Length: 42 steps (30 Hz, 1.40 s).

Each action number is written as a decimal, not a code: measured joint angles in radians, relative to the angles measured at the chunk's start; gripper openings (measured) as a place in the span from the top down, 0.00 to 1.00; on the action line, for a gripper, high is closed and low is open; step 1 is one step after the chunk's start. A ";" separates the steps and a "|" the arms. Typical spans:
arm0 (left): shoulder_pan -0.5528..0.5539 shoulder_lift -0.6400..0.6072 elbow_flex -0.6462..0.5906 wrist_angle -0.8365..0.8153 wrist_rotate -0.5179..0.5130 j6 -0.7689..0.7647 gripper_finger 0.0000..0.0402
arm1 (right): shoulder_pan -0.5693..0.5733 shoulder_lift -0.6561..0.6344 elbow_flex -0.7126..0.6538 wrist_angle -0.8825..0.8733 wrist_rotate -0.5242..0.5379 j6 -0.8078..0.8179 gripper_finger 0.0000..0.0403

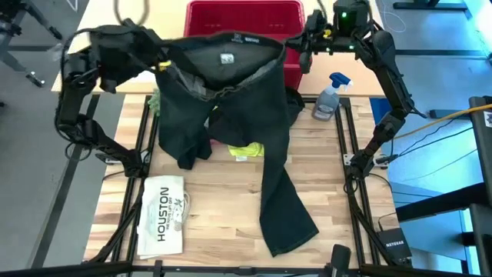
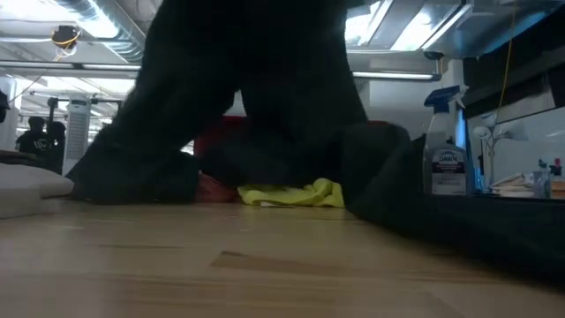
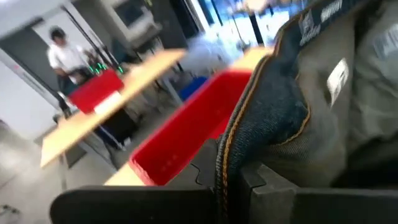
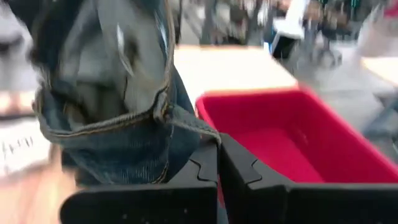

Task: Fold laundry
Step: Fold the black jean

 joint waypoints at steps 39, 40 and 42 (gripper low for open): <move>0.228 0.214 -0.042 -0.163 0.349 -0.012 1.00 | -0.325 -0.005 -0.370 -0.225 -0.175 -0.090 0.98; 0.233 0.217 -0.042 -0.162 0.351 -0.011 1.00 | -0.334 -0.010 -0.370 -0.218 -0.190 -0.089 0.98; 0.242 0.220 -0.042 -0.161 0.352 -0.005 1.00 | -0.354 -0.023 -0.370 -0.211 -0.211 -0.086 0.98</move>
